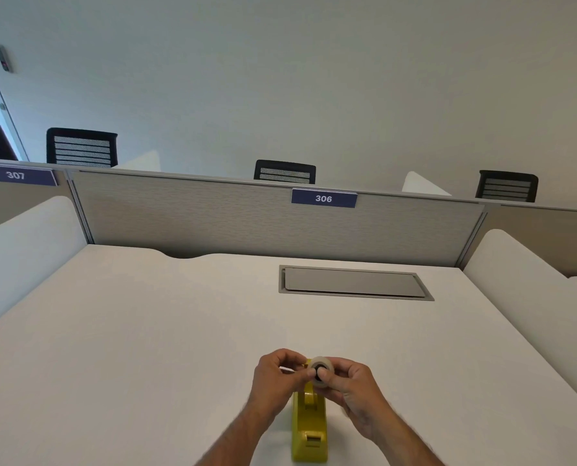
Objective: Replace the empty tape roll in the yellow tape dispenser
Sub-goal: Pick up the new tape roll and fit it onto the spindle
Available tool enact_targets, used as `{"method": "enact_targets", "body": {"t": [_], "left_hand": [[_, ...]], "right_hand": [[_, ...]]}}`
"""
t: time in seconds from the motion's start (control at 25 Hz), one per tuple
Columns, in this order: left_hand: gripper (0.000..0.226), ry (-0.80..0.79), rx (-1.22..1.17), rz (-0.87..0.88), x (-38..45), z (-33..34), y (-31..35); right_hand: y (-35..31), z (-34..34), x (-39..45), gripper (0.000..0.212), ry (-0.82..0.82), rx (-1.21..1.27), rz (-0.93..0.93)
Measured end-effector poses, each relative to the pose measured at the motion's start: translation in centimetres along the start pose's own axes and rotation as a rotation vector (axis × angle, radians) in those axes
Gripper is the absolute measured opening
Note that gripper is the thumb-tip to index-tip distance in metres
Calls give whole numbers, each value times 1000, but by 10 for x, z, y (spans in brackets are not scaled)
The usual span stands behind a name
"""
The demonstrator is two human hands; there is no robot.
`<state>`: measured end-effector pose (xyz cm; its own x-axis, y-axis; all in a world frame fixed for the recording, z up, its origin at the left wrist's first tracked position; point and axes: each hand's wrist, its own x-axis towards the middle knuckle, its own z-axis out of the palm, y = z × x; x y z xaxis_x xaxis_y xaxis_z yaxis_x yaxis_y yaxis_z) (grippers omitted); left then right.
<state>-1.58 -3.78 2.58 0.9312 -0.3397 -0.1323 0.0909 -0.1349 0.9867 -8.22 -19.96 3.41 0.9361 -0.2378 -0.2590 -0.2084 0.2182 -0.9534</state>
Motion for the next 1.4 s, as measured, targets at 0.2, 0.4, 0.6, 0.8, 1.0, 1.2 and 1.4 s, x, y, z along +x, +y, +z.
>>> {"method": "enact_targets", "body": {"t": [0.2,0.4,0.6,0.8,1.0,1.2,1.4], "left_hand": [[15,15,131,82,2,5,0],[29,-3,235,144,-1,9,2],[30,30,263,146,-2,12,2],[29,-5,299,167,-3,7,2],[30,-22,331,157,-1,1,0],[34,-33,352,149,-1,-1,-3],[25,-26,391,134,-2,3,-8]], "right_hand": [[2,4,1,15,81,-11,-3],[1,6,1,13,86,-10,-13],[0,11,-1,23,89,-27,-14],[0,13,-2,47,55,-206,-52],[6,10,0,43,67,-506,-163],[4,9,1,38,74,-758,-258],[8,6,2,30,70,-993,-315]]}}
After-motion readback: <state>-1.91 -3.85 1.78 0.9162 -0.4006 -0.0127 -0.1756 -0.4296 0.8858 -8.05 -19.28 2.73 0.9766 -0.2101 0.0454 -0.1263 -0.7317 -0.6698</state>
